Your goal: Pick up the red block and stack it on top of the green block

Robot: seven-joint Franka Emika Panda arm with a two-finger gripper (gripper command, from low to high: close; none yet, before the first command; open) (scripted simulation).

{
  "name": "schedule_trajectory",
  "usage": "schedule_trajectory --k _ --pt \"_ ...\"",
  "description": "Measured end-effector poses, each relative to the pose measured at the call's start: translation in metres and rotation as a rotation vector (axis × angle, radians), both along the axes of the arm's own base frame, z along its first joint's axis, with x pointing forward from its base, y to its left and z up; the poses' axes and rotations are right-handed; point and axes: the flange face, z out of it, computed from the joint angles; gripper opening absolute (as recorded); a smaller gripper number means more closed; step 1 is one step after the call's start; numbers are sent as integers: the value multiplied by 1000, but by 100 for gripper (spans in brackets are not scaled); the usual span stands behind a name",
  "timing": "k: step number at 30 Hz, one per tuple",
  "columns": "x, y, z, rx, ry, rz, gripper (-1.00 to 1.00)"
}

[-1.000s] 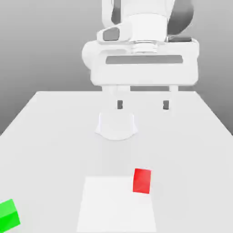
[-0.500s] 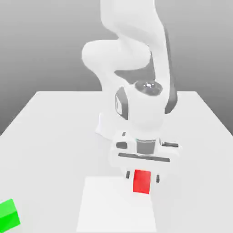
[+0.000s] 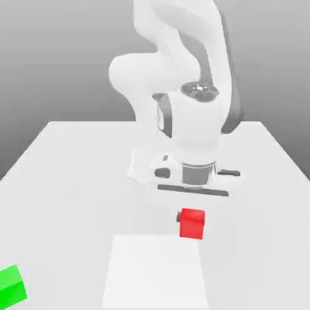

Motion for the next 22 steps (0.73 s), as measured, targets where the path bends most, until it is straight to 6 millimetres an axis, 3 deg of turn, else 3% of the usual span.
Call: schedule_trajectory --k 4,8,11,14,16,18,19,22 --pt "45 -72 10 16 0 -176 -100" --pt "77 -152 18 18 -1 -332 -100" --pt "88 -222 24 11 0 -455 -100" --pt "85 -297 30 -3 2 -578 -100" --pt "83 -320 12 -9 3 -615 -100" --pt "82 -326 -17 -11 4 -625 -100" --pt "81 -327 -27 -11 4 -626 100" --pt "81 -327 -27 -11 4 -626 100"
